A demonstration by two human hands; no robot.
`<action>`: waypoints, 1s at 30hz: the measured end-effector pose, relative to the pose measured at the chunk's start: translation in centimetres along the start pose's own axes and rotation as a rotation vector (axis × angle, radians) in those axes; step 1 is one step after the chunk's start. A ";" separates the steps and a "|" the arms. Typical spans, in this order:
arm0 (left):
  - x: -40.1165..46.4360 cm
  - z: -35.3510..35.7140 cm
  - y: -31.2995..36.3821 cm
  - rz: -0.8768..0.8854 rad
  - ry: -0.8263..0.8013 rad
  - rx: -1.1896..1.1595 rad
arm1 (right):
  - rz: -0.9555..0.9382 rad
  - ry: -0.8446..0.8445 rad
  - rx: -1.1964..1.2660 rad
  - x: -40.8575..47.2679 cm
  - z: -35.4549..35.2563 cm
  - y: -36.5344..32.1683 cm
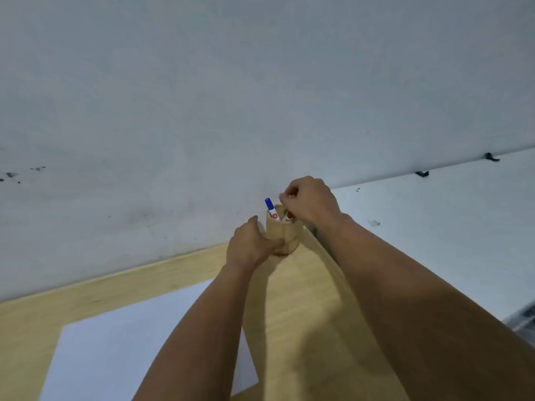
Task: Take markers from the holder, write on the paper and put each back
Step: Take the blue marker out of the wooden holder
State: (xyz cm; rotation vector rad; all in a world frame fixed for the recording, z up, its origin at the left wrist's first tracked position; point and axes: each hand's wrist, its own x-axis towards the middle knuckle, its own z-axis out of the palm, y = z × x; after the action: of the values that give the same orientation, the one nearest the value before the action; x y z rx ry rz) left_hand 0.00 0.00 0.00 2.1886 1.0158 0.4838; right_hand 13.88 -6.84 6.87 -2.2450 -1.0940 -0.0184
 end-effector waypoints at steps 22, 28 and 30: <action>1.9 2.1 -0.7 0.006 -0.010 -0.058 | 0.046 0.035 0.022 0.2 0.2 -2.1; 0.2 -3.5 -0.3 0.008 0.025 0.106 | -0.002 0.243 0.347 0.4 -6.2 -7.0; -1.0 -6.7 -0.1 0.017 0.103 0.099 | -0.021 0.244 0.483 0.1 -6.9 -8.5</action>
State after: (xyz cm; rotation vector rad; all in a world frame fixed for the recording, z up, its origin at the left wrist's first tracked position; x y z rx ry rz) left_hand -4.49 1.99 4.63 2.2808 1.0975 0.5698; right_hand 9.58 -6.69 16.92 -1.7477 -0.8789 -0.0314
